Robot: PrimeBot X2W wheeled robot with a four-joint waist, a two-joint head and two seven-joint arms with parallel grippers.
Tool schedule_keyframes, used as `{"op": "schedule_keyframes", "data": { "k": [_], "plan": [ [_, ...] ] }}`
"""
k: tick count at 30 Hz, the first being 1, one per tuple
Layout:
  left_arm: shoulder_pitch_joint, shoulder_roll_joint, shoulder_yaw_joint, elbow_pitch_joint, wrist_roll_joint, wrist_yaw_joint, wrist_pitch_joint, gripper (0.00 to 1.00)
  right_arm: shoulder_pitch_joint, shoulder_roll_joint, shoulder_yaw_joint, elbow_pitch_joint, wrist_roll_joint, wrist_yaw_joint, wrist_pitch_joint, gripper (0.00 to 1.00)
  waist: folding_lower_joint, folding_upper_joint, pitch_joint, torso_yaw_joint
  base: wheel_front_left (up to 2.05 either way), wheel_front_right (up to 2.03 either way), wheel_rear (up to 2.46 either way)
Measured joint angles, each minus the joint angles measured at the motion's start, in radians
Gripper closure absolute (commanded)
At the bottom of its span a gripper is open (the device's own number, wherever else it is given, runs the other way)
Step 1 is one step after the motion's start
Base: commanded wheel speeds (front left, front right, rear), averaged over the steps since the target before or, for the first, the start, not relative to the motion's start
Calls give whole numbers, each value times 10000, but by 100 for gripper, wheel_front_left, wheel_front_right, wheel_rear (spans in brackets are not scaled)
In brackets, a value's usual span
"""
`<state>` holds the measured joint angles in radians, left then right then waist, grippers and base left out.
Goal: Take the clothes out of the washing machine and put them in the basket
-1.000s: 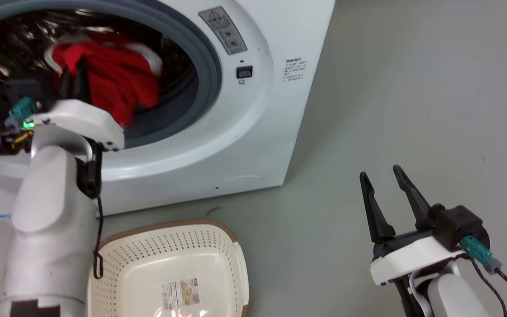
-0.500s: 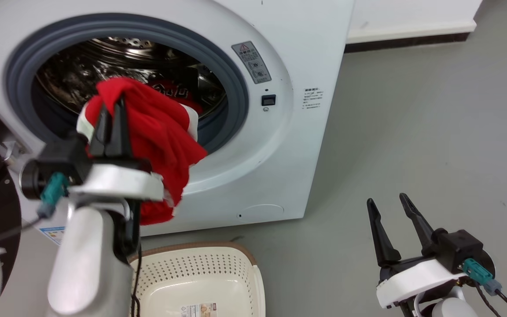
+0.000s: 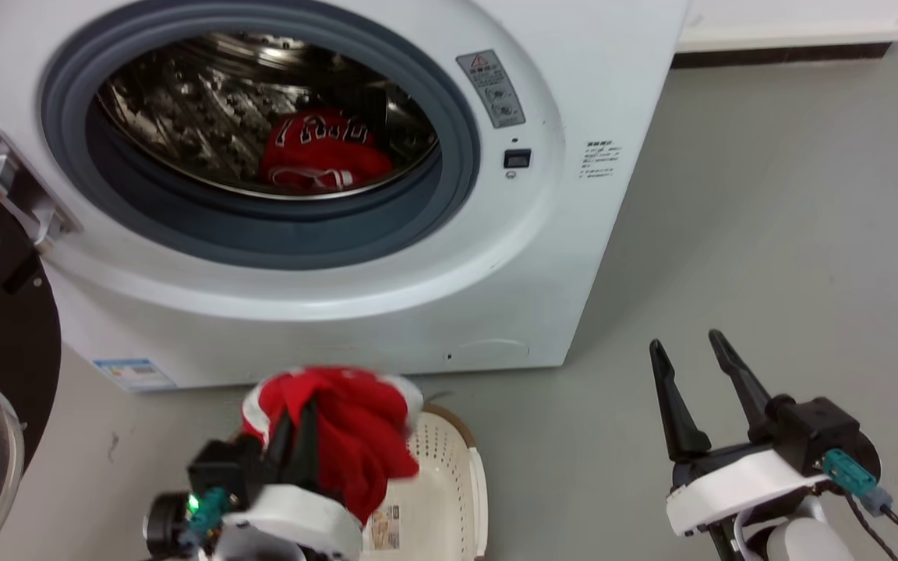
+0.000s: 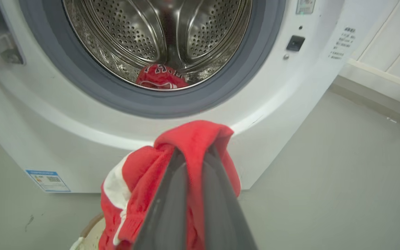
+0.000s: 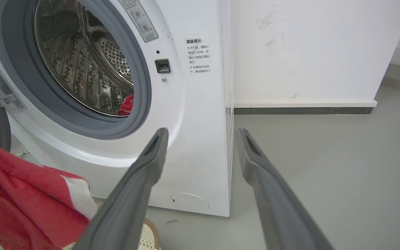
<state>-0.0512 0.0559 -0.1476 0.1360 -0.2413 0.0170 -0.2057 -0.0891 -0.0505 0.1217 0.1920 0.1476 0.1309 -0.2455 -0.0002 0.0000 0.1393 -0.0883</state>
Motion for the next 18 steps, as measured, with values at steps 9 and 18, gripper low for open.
{"op": "schedule_keyframes", "data": {
  "k": [9,18],
  "plan": [
    [-828,-27,-426,2801,81,-104,-407,100,-783,2,169,-318,-71,0,-4,0,2,0,1494,64,0,0,0],
    [-3506,282,-186,6199,155,-499,-543,100,-1738,-2,426,-545,-61,2,-63,0,3,0,3583,-246,0,0,0]
  ]
}}
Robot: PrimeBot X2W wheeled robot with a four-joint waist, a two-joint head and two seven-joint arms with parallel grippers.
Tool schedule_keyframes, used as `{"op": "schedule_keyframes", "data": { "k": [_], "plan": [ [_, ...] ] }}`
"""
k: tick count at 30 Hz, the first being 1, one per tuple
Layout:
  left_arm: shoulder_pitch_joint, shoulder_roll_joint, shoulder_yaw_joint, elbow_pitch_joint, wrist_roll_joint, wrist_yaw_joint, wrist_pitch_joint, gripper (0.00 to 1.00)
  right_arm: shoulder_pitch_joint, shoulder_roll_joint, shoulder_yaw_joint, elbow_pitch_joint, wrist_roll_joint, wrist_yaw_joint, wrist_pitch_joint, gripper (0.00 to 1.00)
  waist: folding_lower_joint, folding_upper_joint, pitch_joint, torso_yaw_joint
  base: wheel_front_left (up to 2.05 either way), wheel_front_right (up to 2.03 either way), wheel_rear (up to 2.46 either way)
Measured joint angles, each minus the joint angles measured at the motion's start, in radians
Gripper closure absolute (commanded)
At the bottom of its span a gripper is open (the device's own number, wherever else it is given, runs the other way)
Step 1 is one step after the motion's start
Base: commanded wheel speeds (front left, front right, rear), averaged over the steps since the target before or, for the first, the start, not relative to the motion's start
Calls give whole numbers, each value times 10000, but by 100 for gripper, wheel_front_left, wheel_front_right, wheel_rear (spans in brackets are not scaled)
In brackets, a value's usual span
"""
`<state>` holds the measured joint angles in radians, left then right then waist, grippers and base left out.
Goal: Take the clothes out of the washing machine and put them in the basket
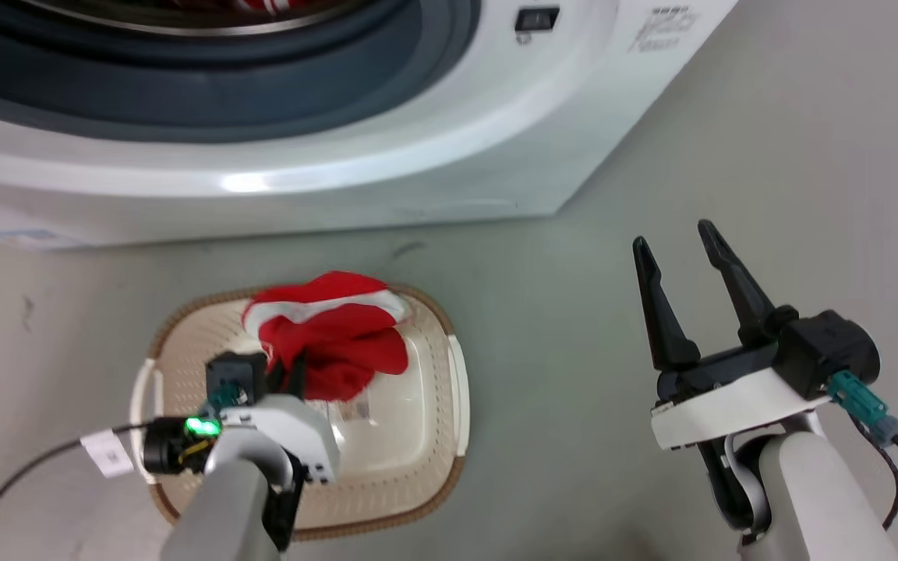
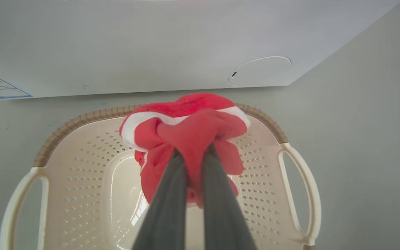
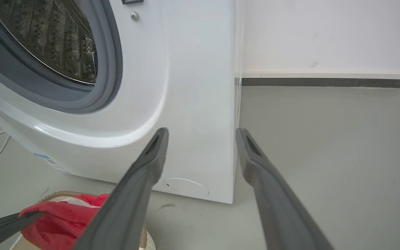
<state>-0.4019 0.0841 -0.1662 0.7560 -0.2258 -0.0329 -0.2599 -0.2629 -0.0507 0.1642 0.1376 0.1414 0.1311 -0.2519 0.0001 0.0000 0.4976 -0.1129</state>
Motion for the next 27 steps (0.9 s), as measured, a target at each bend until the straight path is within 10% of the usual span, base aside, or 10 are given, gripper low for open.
{"op": "schedule_keyframes", "data": {
  "k": [20,21,23,27],
  "plan": [
    [-2210,493,732,3887,-73,249,-31,100,-998,-2,389,-107,347,0,-107,0,1,0,3132,-1162,0,0,0],
    [-2213,464,761,3939,-86,255,-31,86,-1000,-2,384,-98,347,0,-107,0,1,0,3085,-1144,0,0,0],
    [-2190,395,782,3962,-92,280,-31,0,-1001,0,372,-33,330,0,-109,0,0,0,2931,-1084,0,0,0],
    [-2018,240,861,3653,-153,150,-31,0,-942,2,274,173,167,0,-113,0,0,0,2383,-926,0,0,0]
  ]
}}
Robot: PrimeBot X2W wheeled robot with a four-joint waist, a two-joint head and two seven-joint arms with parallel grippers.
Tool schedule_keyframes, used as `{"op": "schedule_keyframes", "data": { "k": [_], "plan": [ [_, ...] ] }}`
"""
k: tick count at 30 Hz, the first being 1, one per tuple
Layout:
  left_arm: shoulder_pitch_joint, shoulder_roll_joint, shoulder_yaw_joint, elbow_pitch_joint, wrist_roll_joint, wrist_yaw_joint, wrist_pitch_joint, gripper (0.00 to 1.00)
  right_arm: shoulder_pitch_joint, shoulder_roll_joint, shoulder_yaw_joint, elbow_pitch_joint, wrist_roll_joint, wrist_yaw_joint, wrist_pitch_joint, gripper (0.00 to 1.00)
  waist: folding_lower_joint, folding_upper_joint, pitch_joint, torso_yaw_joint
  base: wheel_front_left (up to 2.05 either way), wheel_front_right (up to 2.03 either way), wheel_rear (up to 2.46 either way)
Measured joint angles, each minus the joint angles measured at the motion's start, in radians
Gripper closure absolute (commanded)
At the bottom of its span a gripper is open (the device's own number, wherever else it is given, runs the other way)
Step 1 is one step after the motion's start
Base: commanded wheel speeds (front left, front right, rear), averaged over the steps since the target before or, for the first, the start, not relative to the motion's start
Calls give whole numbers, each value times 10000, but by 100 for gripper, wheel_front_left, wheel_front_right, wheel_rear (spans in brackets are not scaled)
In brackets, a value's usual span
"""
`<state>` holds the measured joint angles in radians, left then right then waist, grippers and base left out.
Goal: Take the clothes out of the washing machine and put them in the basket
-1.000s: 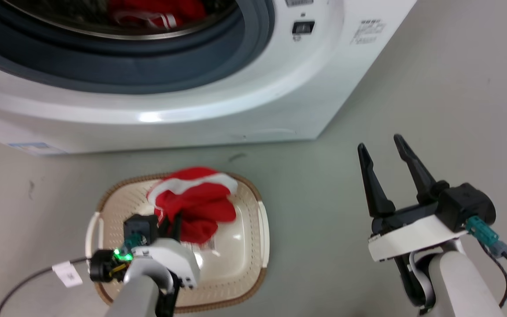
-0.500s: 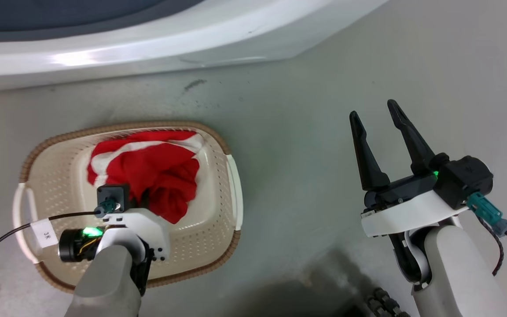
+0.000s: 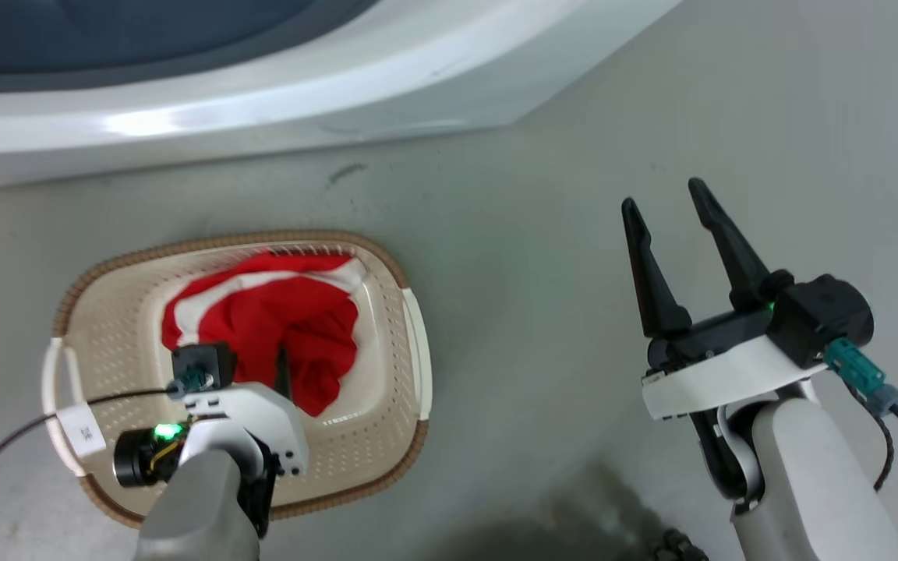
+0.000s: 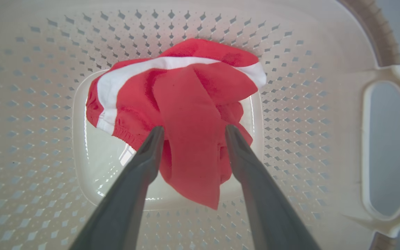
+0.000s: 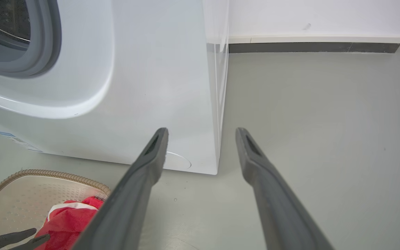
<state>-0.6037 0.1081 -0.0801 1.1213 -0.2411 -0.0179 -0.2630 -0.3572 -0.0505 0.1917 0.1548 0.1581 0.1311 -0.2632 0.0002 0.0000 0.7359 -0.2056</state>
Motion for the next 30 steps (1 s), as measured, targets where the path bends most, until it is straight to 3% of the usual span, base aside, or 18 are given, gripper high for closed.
{"op": "schedule_keyframes", "data": {
  "k": [6,12,21,30],
  "plan": [
    [1230,-293,203,-1352,-4,-257,0,0,619,8,-199,284,-190,0,0,0,-1,0,-1326,279,0,0,0],
    [2535,-516,470,-3118,17,-244,0,0,1289,6,-500,403,-314,0,-2,0,-2,0,-2806,591,0,0,0],
    [3541,-562,157,-5636,-59,140,0,0,1986,4,-876,242,-518,0,184,0,-3,0,-4427,1144,0,0,0],
    [3059,-571,17,-7225,13,552,0,0,2255,4,-1022,-215,-523,0,441,0,-3,0,-4956,1443,0,0,0]
  ]
}}
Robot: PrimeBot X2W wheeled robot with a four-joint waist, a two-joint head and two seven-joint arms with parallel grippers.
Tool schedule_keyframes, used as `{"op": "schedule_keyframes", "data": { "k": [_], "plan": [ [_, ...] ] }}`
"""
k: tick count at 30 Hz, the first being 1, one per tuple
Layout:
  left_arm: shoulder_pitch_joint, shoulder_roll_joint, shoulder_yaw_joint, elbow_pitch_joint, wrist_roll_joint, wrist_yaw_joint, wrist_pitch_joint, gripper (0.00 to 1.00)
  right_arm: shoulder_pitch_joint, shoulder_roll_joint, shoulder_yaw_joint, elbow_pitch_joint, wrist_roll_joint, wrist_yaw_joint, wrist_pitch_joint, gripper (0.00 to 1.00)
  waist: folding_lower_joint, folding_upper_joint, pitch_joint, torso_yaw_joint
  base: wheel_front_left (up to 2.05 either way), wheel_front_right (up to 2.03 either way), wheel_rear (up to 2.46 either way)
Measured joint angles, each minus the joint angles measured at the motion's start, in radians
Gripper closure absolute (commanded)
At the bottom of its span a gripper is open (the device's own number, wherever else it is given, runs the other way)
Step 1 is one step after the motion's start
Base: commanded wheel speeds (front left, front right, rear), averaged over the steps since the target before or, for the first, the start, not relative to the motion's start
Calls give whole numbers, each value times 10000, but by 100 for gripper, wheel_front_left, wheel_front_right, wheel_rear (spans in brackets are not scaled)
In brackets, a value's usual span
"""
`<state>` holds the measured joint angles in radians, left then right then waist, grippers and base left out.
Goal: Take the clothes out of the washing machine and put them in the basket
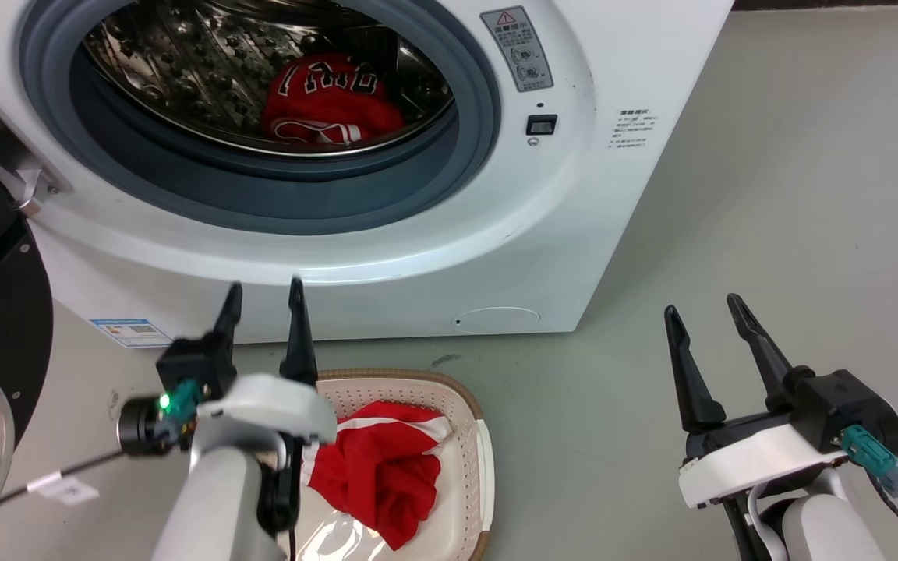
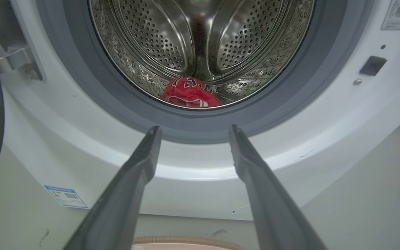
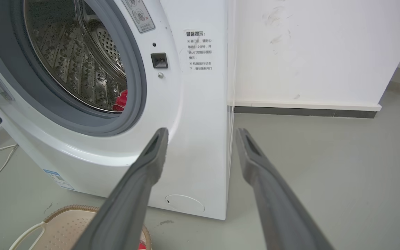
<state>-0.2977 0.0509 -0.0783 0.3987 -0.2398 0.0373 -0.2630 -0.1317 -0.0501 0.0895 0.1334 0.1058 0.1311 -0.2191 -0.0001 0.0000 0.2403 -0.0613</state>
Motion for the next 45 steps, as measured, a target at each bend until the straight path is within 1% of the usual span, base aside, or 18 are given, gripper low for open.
{"op": "schedule_keyframes", "data": {
  "k": [4,8,14,19,25,29,32,35,41,45],
  "plan": [
    [-871,-10,201,59,311,54,0,0,0,0,75,-169,4,0,82,0,0,0,90,-128,0,0,0],
    [-1930,180,483,523,644,-109,0,0,-7,0,151,-328,71,-2,88,0,0,1,299,-316,0,0,0],
    [-3716,729,727,1634,940,-290,-2,0,-160,0,305,-522,182,0,38,0,1,0,900,-644,0,0,0],
    [-5407,1183,721,2907,1087,-372,0,0,-392,-4,431,-585,364,0,-79,0,1,0,1641,-935,0,0,0],
    [-7547,1996,552,4383,1342,-556,441,0,-891,-6,815,-474,629,0,-272,0,2,1,2704,-1387,0,0,0],
    [-8652,2520,405,5237,1526,-654,1005,0,-1174,-12,1145,-326,892,0,-359,0,2,0,3357,-1775,0,0,0],
    [-9508,2918,224,5783,1710,-819,1530,0,-1393,-12,1313,-257,1091,0,-405,0,2,0,3792,-2097,0,0,0],
    [-10181,3110,71,6276,1785,-924,2194,0,-1549,-12,1480,-217,1302,0,-422,0,3,0,4185,-2418,0,0,0],
    [-11517,3465,-165,7168,1860,-1127,4123,0,-1709,-12,1816,-412,1639,0,-439,0,3,0,4835,-2989,0,0,0],
    [-12216,3678,-295,7643,1931,-1141,5501,0,-1717,-10,2061,-500,1774,0,-441,0,3,0,5196,-3301,0,0,0]
  ]
}}
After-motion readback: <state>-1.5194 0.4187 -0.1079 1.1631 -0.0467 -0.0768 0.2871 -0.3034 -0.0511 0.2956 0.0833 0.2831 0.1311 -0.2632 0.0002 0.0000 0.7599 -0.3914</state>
